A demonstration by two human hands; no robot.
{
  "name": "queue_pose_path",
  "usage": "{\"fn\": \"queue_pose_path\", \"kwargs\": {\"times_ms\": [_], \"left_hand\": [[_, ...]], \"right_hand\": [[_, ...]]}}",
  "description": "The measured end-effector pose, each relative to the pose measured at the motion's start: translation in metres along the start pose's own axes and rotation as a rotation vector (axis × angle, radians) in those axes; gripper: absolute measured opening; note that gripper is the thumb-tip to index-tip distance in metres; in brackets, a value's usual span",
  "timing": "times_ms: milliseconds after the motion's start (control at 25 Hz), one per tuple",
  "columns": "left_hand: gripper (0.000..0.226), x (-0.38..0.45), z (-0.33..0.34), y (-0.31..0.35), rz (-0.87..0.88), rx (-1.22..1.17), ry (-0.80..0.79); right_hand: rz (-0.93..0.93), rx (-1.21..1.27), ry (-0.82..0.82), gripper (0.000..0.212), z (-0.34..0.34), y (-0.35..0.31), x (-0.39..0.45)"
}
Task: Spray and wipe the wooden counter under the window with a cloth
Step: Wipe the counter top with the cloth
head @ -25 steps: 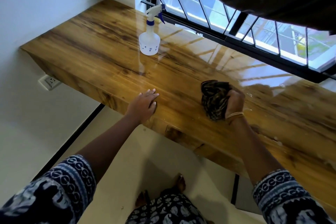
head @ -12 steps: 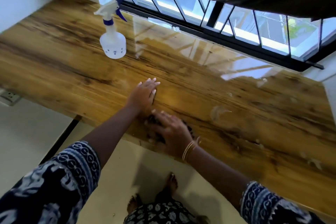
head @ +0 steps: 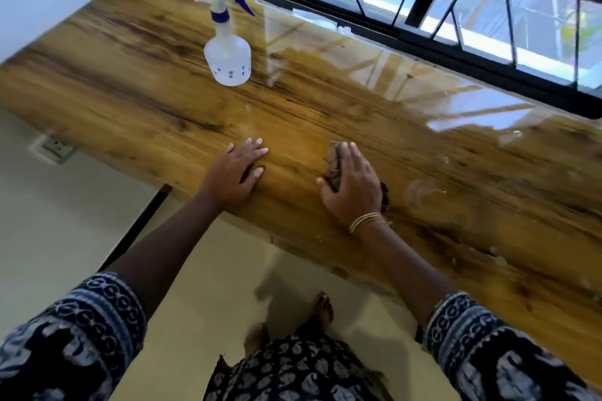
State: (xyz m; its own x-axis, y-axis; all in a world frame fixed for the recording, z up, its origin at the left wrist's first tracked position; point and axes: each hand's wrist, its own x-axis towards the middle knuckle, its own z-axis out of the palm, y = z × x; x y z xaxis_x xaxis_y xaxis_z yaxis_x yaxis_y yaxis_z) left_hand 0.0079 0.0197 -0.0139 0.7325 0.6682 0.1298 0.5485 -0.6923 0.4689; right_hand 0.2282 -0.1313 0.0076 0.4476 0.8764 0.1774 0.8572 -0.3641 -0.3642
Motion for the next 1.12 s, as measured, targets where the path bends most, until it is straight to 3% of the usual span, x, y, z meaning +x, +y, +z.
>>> {"fn": "queue_pose_path", "kwargs": {"times_ms": [80,200,280,360,440,560,600,680,800,880,960,1040,1120], "left_hand": [[0.057,-0.009,-0.003,-0.009,-0.01,0.037,-0.003],[0.055,-0.021,0.0,-0.007,-0.02,0.119,-0.019],[0.054,-0.03,0.003,0.001,-0.081,0.163,-0.017],[0.055,-0.037,0.007,0.012,-0.15,0.203,-0.011],[0.054,-0.044,0.009,0.02,-0.177,0.246,-0.022],[0.055,-0.052,0.011,0.024,-0.177,0.261,-0.052],[0.055,-0.055,0.011,0.025,-0.174,0.267,-0.054],[0.055,-0.057,0.013,0.028,-0.167,0.284,-0.052],[0.056,-0.058,0.014,0.025,-0.167,0.287,-0.06],[0.057,-0.058,0.012,0.022,-0.151,0.287,-0.058],[0.057,-0.056,0.013,0.022,-0.135,0.288,-0.055],[0.057,-0.057,0.015,0.024,-0.134,0.3,-0.048],[0.057,-0.056,0.014,0.024,-0.136,0.291,-0.063]], "right_hand": [[-0.27,-0.002,-0.037,0.073,0.013,-0.036,-0.036],[-0.691,0.082,-0.172,0.051,0.026,-0.072,-0.093],[-0.782,0.146,-0.249,0.044,0.019,-0.075,-0.109],[-0.614,0.275,-0.138,0.048,0.0,-0.065,-0.103],[-0.313,0.322,0.044,0.052,-0.024,-0.037,-0.081],[0.059,0.184,0.0,0.06,-0.039,0.004,-0.066],[0.055,0.139,-0.049,0.063,-0.033,0.002,-0.078],[-0.137,0.154,-0.153,0.064,-0.018,-0.019,-0.114],[-0.334,0.31,-0.277,0.052,-0.019,-0.049,-0.151],[-0.233,0.426,-0.18,0.05,-0.033,-0.044,-0.137],[-0.003,0.468,-0.055,0.055,-0.047,-0.018,-0.109],[0.168,0.356,-0.048,0.057,-0.05,0.0,-0.095],[0.142,0.206,-0.067,0.061,-0.034,-0.01,-0.103]]}}
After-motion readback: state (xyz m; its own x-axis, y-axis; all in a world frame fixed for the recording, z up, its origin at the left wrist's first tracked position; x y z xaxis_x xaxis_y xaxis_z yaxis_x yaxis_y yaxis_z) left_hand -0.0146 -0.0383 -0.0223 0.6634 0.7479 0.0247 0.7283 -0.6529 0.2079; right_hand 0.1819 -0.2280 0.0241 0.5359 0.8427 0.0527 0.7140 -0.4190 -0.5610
